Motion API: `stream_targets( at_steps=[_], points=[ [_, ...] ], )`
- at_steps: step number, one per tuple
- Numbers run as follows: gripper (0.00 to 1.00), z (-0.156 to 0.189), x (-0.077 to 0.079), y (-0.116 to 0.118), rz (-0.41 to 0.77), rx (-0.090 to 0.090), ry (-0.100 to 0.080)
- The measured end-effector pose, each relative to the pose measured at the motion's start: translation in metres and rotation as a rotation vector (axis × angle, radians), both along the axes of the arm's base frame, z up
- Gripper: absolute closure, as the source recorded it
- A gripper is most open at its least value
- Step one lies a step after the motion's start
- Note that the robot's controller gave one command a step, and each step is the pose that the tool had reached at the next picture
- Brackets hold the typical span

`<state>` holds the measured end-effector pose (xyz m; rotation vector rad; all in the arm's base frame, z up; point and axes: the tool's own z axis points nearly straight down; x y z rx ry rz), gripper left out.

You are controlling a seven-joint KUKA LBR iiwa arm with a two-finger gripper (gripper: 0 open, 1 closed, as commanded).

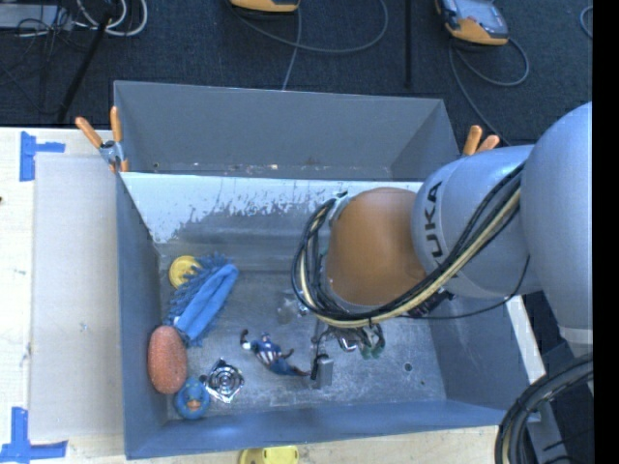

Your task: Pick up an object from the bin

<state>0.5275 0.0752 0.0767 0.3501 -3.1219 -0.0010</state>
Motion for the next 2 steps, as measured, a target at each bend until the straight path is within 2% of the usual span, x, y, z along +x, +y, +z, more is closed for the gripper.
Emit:
stream_targets(
  at_steps=[1,2],
  points=[
    [0.00,-0.0050,-0.0109,0.0058,0.064,0.000,0.003],
    [1.00,-0.0072,-0.0069,0.0004,-0.112,0.000,0.000]
  ],
)
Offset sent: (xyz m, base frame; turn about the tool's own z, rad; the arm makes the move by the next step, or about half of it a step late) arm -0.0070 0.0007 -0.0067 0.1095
